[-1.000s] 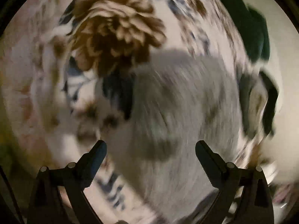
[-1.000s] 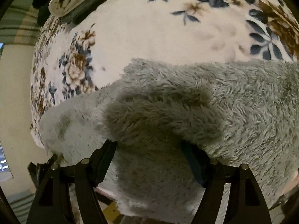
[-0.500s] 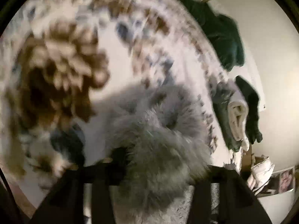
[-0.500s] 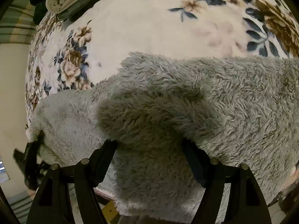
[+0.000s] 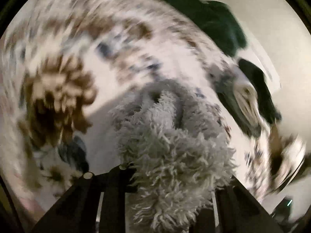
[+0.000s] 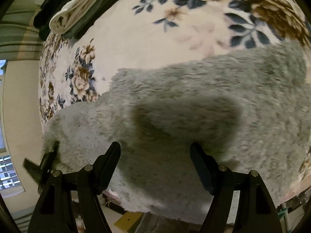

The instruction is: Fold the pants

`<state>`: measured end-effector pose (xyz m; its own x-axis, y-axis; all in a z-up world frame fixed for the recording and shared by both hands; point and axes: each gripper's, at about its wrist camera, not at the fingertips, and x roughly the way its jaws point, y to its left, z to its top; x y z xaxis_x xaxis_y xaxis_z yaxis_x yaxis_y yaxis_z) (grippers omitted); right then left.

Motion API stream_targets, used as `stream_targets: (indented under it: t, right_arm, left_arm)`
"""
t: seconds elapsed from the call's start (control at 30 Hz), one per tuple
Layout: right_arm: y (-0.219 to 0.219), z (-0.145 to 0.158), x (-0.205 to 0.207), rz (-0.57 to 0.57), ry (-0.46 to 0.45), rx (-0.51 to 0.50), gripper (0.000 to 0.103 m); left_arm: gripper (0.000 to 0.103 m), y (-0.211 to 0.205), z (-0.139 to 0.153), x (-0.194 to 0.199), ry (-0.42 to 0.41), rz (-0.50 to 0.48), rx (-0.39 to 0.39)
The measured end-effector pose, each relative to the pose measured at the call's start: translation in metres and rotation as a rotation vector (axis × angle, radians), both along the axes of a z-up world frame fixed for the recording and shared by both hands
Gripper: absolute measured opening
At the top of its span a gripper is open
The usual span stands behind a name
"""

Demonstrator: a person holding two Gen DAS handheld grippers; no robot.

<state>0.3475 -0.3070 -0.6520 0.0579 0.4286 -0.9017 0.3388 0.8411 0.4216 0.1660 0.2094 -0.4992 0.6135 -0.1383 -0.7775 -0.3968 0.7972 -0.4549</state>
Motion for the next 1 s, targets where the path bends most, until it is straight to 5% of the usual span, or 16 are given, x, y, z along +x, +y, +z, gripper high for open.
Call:
stream_targets:
  t: [0.2,0.47,0.57,0.67,0.77,0.8,0.83,0.9,1.0]
  right_arm:
    - [-0.027,0.001,-0.012,-0.024,0.009,-0.013,0.077]
    - [-0.075,0.02,-0.035,-0.087,-0.013,-0.027,0.077]
    - [-0.101,0.021,-0.048,-0.11,-0.005,-0.044,0.077]
    - [-0.127,0.021,-0.059,-0.148,0.0,-0.043,0.077]
    - [-0.143,0.024,-0.069,-0.162,-0.014,-0.036,0.078]
    - [-0.147,0.026,-0.071,-0.156,-0.024,-0.028,0.08]
    - [-0.149,0.028,-0.073,-0.15,-0.031,-0.019,0.084]
    - [-0.151,0.032,-0.076,-0.138,-0.055,0.018,0.085]
    - [-0.142,0.043,-0.075,-0.108,-0.101,0.063,0.09]
  left_arm:
    - [0.018,-0.117,0.052,-0.006,-0.087,-0.253,0.093]
    - [0.018,-0.267,0.082,-0.022,-0.139,-0.578,0.085]
    - [0.018,-0.323,0.054,-0.026,-0.057,-0.704,0.116]
    - [0.021,-0.349,0.021,-0.027,0.077,-0.732,0.106]
    - [0.032,-0.358,0.013,-0.03,0.141,-0.73,0.14]
    - [0.048,-0.362,0.018,-0.033,0.147,-0.745,0.158]
    - [0.077,-0.367,0.025,-0.038,0.137,-0.77,0.169]
    - [0.102,-0.374,0.037,-0.052,0.095,-0.803,0.212]
    - [0.102,-0.384,0.058,-0.073,0.039,-0.876,0.32]
